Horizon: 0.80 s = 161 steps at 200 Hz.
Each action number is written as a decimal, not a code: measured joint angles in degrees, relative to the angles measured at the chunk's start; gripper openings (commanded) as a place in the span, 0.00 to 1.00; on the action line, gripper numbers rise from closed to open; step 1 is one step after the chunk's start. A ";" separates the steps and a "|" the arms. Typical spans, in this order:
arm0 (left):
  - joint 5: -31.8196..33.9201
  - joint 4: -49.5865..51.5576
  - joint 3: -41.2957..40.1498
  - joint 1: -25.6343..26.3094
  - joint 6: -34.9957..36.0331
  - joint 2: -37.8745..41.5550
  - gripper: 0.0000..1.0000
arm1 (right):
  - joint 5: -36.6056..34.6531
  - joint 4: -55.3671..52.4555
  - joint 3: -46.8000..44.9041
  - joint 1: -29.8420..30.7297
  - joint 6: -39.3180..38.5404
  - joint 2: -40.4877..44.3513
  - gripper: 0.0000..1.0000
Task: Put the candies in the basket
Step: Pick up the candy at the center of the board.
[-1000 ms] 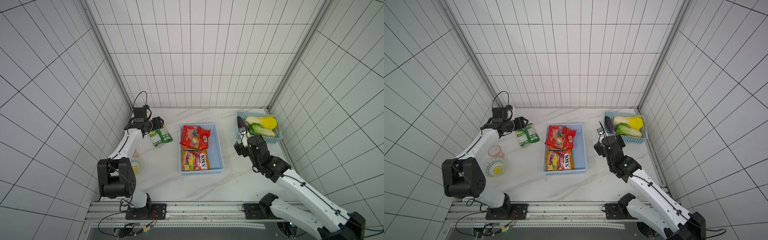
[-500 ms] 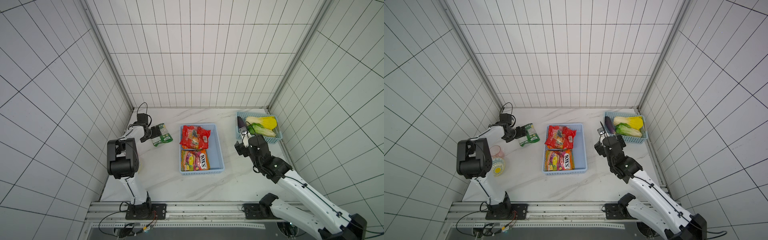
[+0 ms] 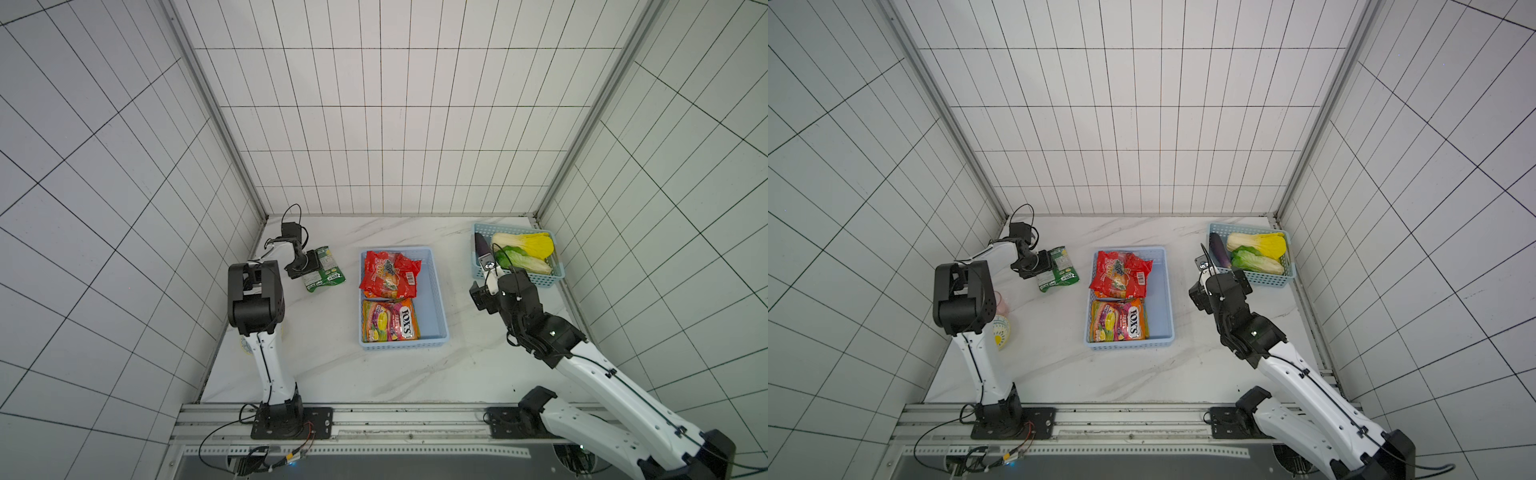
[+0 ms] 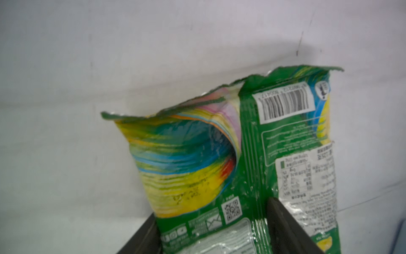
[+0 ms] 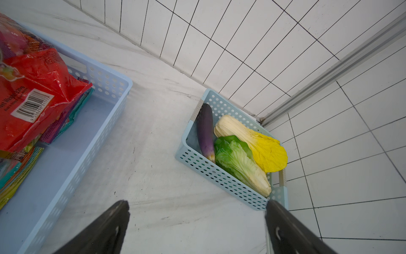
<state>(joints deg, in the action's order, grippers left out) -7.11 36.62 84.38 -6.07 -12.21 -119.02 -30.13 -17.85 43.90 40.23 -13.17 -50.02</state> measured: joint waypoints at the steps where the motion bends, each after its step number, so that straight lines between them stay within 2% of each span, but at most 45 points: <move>1: 0.00 0.00 0.02 0.00 -0.22 0.00 0.44 | 0.02 0.00 0.00 0.00 0.00 0.00 0.99; 14: -0.20 0.26 0.35 0.02 -0.04 -0.11 0.26 | 0.07 0.02 0.00 0.00 -0.07 0.02 0.99; 39: -0.61 0.50 0.94 0.07 0.50 0.04 0.00 | -0.26 0.04 0.00 0.02 -0.17 0.22 0.99; 107: -0.20 2.82 -0.57 2.01 2.86 3.61 0.00 | -0.76 0.09 0.00 0.02 -0.22 0.26 0.99; 161: 4.22 5.70 -0.04 6.43 9.97 12.41 0.00 | -0.79 0.26 0.00 0.02 -0.33 0.28 0.99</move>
<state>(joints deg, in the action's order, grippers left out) -2.90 42.33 84.33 0.36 -2.24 -106.61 -30.92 -17.58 43.90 40.25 -13.50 -49.74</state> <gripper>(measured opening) 0.053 0.989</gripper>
